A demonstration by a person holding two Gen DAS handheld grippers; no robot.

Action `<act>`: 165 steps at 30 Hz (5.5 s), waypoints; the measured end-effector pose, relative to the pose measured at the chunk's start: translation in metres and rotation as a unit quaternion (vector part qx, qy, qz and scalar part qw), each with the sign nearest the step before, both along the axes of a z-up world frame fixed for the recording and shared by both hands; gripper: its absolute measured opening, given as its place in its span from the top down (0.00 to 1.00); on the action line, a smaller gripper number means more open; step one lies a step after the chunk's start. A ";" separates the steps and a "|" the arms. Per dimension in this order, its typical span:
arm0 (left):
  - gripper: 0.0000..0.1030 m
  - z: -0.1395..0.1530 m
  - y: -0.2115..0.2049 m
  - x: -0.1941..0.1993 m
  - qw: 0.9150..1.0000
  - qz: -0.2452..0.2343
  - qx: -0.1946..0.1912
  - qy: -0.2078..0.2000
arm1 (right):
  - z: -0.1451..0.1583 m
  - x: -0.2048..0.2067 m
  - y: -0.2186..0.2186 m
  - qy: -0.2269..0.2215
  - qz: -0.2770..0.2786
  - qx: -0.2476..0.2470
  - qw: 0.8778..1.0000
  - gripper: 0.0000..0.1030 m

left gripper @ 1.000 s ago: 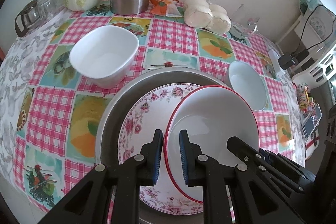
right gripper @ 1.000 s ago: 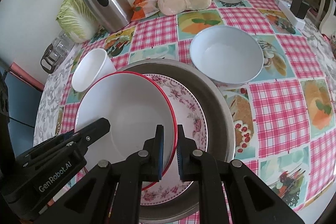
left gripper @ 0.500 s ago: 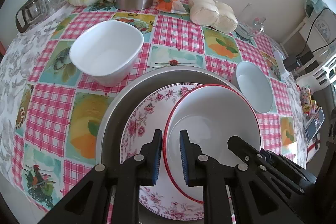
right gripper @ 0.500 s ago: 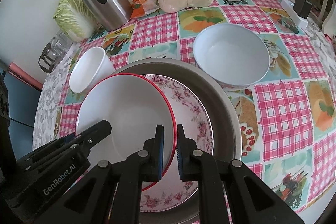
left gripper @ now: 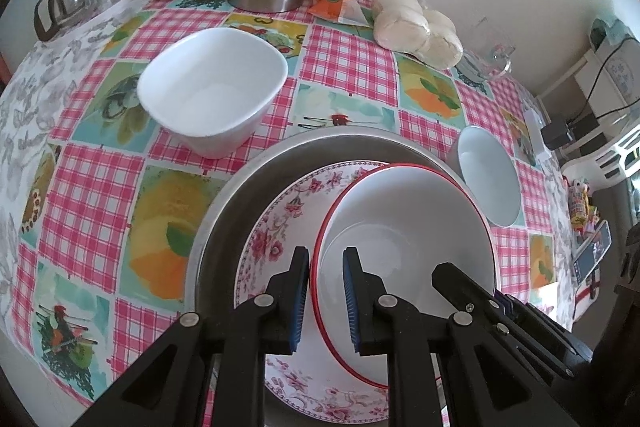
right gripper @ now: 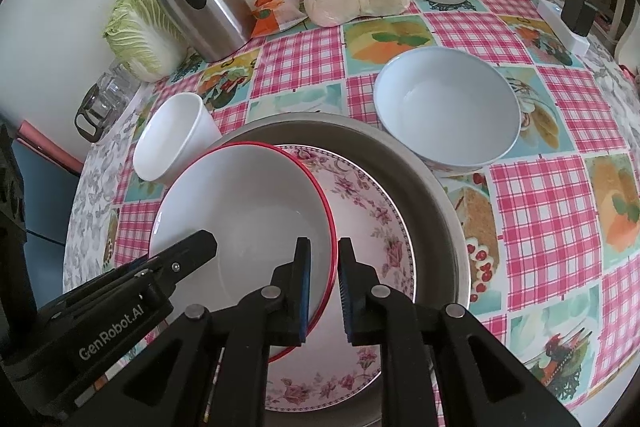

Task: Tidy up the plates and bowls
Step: 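Lower the red-rimmed bowl onto the floral plate inside the basin, then open the right gripper and withdraw from the red-rimmed bowl, then move the right gripper to the rim of the white square bowl, then grasp the white square bowl rim with the right gripper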

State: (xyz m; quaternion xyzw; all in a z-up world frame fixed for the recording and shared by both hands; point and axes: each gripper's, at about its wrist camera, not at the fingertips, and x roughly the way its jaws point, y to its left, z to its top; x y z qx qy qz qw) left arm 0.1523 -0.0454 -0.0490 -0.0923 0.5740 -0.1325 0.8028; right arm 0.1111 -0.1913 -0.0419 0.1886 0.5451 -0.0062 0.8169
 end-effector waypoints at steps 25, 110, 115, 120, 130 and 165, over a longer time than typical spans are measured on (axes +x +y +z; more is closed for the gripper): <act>0.55 0.036 0.020 -0.011 0.998 0.024 -0.002 -0.057 | 0.034 -0.012 -0.006 -0.042 -0.002 -0.006 0.999 0.83; 0.00 0.018 0.192 0.051 0.970 0.222 0.044 -0.087 | 0.063 0.075 0.096 -0.051 0.037 -0.034 0.997 0.00; 0.00 0.007 0.192 0.065 0.971 0.224 0.002 -0.085 | 0.062 0.096 0.090 -0.041 0.013 -0.020 0.999 0.01; 0.00 -0.006 0.190 0.077 0.968 0.232 -0.016 -0.093 | 0.054 0.116 0.087 -0.032 0.003 -0.013 0.999 0.01; 0.00 -0.027 0.187 0.093 0.969 0.228 -0.048 -0.087 | 0.020 0.143 0.090 0.007 -0.023 -0.024 0.999 0.00; 0.60 -0.059 0.142 0.116 0.983 0.157 -0.092 -0.032 | -0.034 0.173 0.119 0.068 0.014 -0.083 0.994 0.86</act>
